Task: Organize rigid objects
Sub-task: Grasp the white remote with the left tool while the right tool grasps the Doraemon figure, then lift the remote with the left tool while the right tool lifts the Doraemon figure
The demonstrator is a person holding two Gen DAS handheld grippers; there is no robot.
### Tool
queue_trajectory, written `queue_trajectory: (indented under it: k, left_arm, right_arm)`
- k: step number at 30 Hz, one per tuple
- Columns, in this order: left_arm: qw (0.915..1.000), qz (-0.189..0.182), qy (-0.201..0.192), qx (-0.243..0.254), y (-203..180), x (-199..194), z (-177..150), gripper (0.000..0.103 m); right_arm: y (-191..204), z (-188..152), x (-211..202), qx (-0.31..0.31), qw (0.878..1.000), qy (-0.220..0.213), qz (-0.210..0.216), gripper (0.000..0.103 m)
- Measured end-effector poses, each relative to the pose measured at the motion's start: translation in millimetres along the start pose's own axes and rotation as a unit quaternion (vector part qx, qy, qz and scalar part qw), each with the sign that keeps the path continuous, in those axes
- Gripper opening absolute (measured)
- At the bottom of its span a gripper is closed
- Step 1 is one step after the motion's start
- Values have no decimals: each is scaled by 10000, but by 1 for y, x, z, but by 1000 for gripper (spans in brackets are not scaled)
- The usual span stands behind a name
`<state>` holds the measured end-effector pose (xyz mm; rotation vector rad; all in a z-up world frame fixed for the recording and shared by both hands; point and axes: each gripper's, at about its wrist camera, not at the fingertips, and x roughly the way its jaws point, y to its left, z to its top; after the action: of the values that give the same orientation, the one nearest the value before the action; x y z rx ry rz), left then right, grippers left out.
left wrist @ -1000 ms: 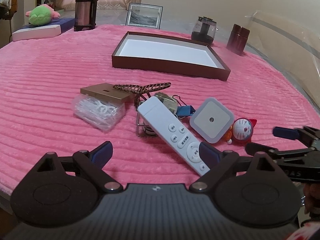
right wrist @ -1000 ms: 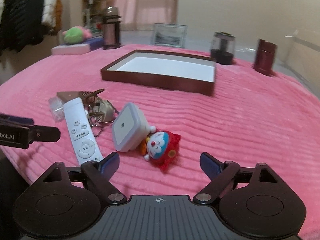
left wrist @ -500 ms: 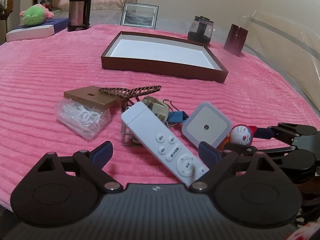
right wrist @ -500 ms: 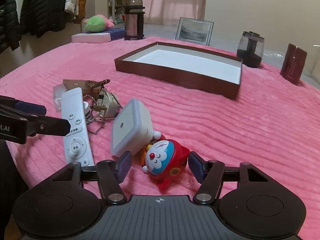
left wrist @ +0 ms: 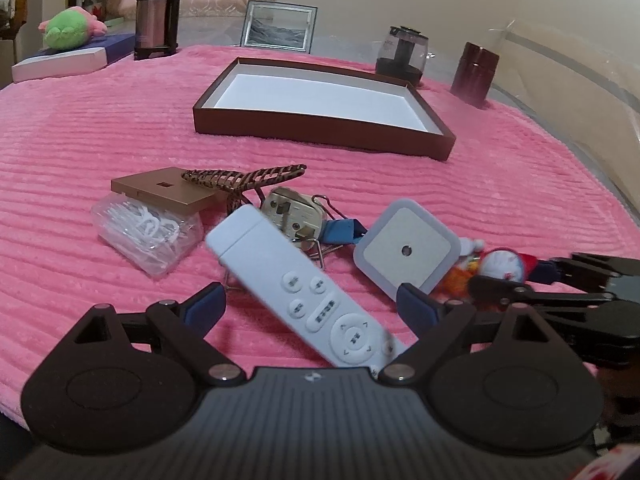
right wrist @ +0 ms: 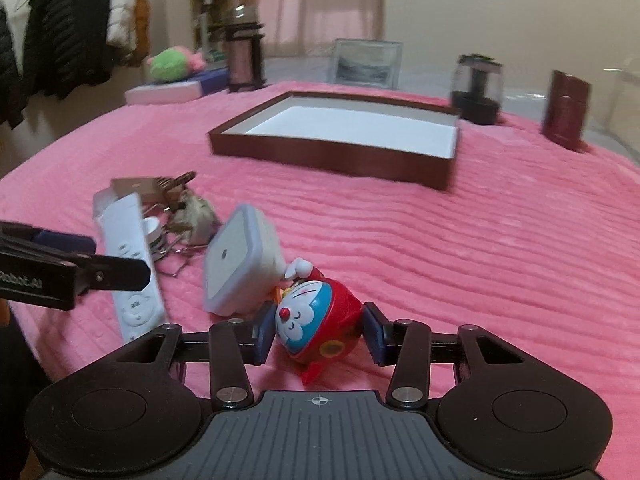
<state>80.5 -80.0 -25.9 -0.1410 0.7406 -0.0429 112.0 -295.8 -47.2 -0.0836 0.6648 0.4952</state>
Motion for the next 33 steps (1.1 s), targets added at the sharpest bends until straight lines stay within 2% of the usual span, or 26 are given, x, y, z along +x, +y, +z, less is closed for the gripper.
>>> queue_trajectory:
  k: [6,8,10,16,22,26,27,33]
  left_arm:
    - [9993,354,42,-150,-9,13,1,86]
    - [9986,508,66,-162,-10,18,0,83]
    - [9981,585,113,-179,-9,24,-1,72]
    - [9978,577,195,-246,3,17,-5,58]
    - [9987,361,336,-120,24,6,-6,42]
    - [9985,285,474,26,41,0,-7,39]
    - [9983,315,496,18,46,0,-7,35]
    - [9978,456,480,79,58,-4,-8,42]
  right_arm:
    - [-6,-7,-11,171,9994,-66,-308,42]
    - [-6,-9,-13,174,9992,-68,-361,42]
    - [-8,-10,-14,227,9990,-70,-377,42]
    - [-9,-11,-15,282,9988,-78,-391,42]
    - [-7,-10,-18,348,9985,-88,-424,42]
    - [-4,-10,-22,400,9982,-105,-441,42]
    - [-3,-9,-22,398,9982,-104,-443,42]
    - [4,-8,-22,452,9977,-101,-486,42]
